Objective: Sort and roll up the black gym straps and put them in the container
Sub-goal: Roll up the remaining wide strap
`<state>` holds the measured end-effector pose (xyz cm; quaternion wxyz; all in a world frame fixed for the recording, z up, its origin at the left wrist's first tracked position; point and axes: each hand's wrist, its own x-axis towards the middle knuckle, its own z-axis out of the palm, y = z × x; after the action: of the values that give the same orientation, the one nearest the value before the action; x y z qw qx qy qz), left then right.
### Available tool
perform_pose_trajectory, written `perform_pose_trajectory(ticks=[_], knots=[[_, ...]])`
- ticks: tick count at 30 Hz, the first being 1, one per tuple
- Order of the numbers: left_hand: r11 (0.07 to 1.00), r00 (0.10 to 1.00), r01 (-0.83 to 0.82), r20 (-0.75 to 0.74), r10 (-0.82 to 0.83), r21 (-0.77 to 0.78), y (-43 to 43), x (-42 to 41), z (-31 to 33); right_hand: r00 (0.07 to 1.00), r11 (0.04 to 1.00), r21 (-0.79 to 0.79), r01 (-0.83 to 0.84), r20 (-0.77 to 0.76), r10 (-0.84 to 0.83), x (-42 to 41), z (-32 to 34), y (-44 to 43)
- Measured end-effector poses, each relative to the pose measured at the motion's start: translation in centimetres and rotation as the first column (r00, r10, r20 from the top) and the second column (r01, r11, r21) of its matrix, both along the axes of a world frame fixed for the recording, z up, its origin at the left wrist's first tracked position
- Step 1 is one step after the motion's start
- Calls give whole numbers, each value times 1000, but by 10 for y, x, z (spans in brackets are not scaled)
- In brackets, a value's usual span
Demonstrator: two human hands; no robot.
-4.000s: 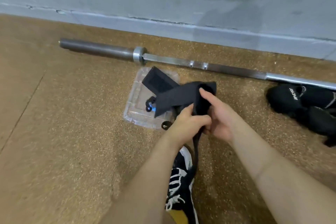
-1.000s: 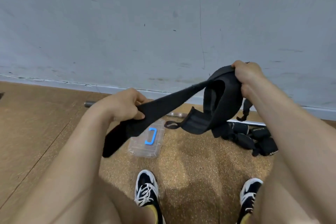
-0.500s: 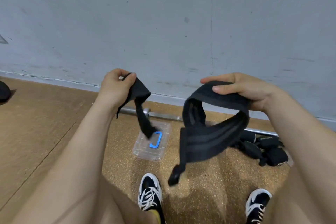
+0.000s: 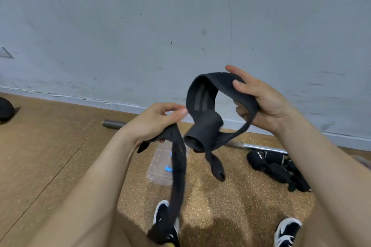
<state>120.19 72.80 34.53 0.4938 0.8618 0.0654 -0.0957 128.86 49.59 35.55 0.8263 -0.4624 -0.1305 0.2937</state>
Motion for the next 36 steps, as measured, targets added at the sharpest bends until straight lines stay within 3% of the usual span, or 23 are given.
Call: perform_pose_trajectory(ticks=[5,8,11,14,17,19,21,24,26,28,31,36], knots=[[994,998,22,-65,-15,106,-27,3,-12,994,988,157,-12,-107,29,-7,-2,7],[997,995,-25,-97,33,78,-46,6,-17,980,977,210,32,-199,10,-4,-5,13],[989,987,-143,-72,141,-34,-53,11,-16,972,978,202,49,-233,0,-7,-5,13],[979,981,-191,17,193,-76,-54,14,-19,993,988,155,-10,-116,29,-11,-4,14],[921,954,-256,74,289,-293,-58,14,-21,995,985,151,-82,-38,89,-10,-10,15],[914,951,-228,126,283,-337,-62,13,-18,989,991,57,-124,92,118,-5,-15,12],[945,967,-191,115,227,-264,-66,13,-18,973,991,-83,-104,200,119,-5,-14,10],[983,995,-92,35,98,-157,-69,14,-21,963,965,-221,141,255,-82,-7,-16,18],[983,998,-58,8,60,-174,-71,17,-23,961,947,-222,233,198,-190,-3,-16,16],[942,992,-119,0,126,-314,-71,21,-20,991,975,-208,71,126,-46,2,-15,6],[844,984,-160,-9,180,-511,-67,23,-15,973,954,-282,-97,174,151,2,-14,-1],[750,991,25,118,71,-661,-71,15,-2,982,899,-396,184,43,-182,7,-34,13]])
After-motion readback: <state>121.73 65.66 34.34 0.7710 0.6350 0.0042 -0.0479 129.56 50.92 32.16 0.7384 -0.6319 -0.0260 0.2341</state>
